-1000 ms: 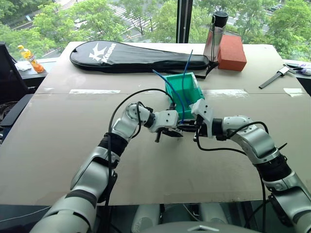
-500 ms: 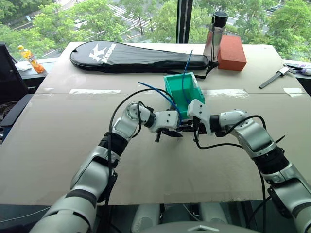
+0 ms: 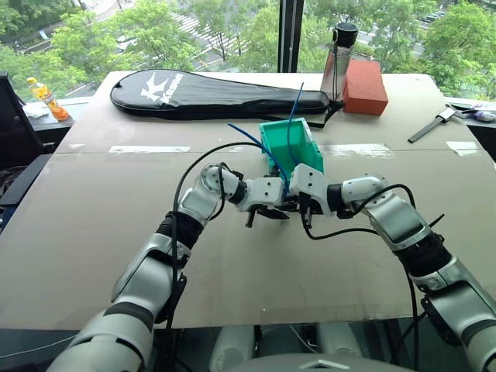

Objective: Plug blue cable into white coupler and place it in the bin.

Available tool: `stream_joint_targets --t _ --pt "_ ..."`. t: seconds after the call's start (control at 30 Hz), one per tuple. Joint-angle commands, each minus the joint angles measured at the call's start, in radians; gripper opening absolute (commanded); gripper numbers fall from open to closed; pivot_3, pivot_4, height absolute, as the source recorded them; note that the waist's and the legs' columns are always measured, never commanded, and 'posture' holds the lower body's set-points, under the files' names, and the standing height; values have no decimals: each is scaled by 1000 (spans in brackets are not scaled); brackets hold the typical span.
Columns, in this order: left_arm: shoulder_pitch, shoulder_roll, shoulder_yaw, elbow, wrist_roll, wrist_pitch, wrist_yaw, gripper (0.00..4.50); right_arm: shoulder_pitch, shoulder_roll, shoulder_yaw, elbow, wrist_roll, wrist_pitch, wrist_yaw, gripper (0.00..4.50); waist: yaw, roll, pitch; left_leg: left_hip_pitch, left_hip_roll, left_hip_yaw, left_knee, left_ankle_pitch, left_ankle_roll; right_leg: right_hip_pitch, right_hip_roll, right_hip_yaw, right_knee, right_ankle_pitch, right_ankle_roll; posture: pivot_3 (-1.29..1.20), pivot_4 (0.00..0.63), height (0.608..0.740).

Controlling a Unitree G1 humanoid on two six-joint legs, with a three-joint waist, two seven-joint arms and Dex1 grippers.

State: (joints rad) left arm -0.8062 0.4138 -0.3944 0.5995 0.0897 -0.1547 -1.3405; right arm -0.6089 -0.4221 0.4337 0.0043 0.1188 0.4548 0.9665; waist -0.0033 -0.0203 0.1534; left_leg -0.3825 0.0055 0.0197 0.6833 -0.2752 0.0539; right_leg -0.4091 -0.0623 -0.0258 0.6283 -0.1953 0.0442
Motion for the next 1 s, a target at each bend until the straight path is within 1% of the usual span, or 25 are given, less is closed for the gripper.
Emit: stream_joint_targets --t 0.03,0.17,0.23,0.3,0.33,0.37,0.43,0.47,0.53,0.57,0.63,0.7,0.77,0.8,0.87,0.93,1.0 --pt "-9 -13 7 -28 -7 -9 14 417 81 4 52 142 -46 38 -16 0 -5 1 -2 1 0 0 0 0 0 0 0 0 0 -1 1 0 150 740" --pt "-7 -15 8 -25 -5 -11 18 417 99 32 -11 169 -14 35 -28 0 -8 3 -6 2 0 0 0 0 0 1 0 0 0 -1 1 0 150 740" --pt "-7 -17 9 -23 -6 -10 20 417 105 43 -43 171 -2 0 -33 0 -7 3 -6 2 0 0 0 0 0 1 0 0 0 0 -2 0 150 740" --pt "-7 -18 10 -23 -8 -11 20 417 103 61 -100 139 57 -32 -15 0 -7 3 -6 1 0 0 0 0 0 1 0 0 0 1 -2 0 150 740" --pt "-7 -18 11 -22 -9 -10 21 417 103 66 -117 121 80 -34 -3 700 -7 3 -6 1 0 0 0 0 0 1 0 0 0 1 -2 0 150 740" --pt "-5 -18 12 -23 -9 -11 21 417 101 78 -148 94 102 -39 -16 1016 -6 3 -5 1 0 0 0 0 0 1 0 0 0 1 -2 0 150 740" --pt "-3 -17 13 -23 -12 -11 21 417 100 90 -183 53 118 -55 -39 1933 -7 3 -5 -1 0 0 0 0 0 -1 -1 1 0 1 -2 0 150 740" --pt "-1 -16 17 -27 -17 -3 22 417 105 95 -207 12 135 -64 -52 2317 -6 3 -5 -2 0 0 0 0 0 -2 -1 1 0 1 -1 0 150 740" --pt "5 -13 23 -38 -26 9 22 417 119 94 -242 -65 174 -55 -59 3446 -4 4 -4 -6 0 0 0 0 0 -5 -1 0 0 3 1 0 150 740" --pt "9 -11 28 -45 -32 15 22 417 128 86 -259 -117 200 -35 -59 3882 -3 4 -4 -8 0 0 0 0 0 -7 -1 0 0 3 1 0 150 740" --pt "19 -7 44 -75 -58 54 17 417 156 63 -294 -233 259 23 -62 3882 -2 4 -3 -15 -1 -1 1 0 0 -13 -1 0 0 3 1 0 150 740" --pt "37 3 63 -129 -87 111 11 417 206 32 -337 -377 318 74 -83 3882 0 4 -3 -17 -1 -2 1 0 0 -14 -2 -1 -1 3 1 0 150 740" --pt "62 20 83 -205 -121 206 7 417 278 0 -388 -520 367 124 -124 3882 1 5 -3 -17 -1 -2 0 0 0 -14 -1 -1 -2 3 1 0 150 740" --pt "77 31 97 -251 -145 275 6 417 334 -17 -416 -588 373 141 -153 3882 5 5 -3 -17 -1 -2 -1 0 0 -15 -1 -1 -2 3 1 0 150 740" --pt "102 45 143 -364 -227 480 18 417 487 -59 -466 -715 337 135 -210 3882 14 5 -2 -18 -1 -3 -2 -1 1 -15 -2 -3 -2 2 3 0 150 740" --pt "107 51 189 -450 -314 676 36 417 590 -67 -497 -786 328 131 -267 3882 16 4 -2 -19 -1 -3 -2 -1 1 -15 -2 -3 -2 1 4 0 150 740" --pt "102 55 230 -505 -376 810 66 417 669 -61 -521 -831 317 122 -323 3882 14 4 -1 -19 -1 -2 -1 -1 1 -15 -2 -2 -2 1 5 0 150 740"
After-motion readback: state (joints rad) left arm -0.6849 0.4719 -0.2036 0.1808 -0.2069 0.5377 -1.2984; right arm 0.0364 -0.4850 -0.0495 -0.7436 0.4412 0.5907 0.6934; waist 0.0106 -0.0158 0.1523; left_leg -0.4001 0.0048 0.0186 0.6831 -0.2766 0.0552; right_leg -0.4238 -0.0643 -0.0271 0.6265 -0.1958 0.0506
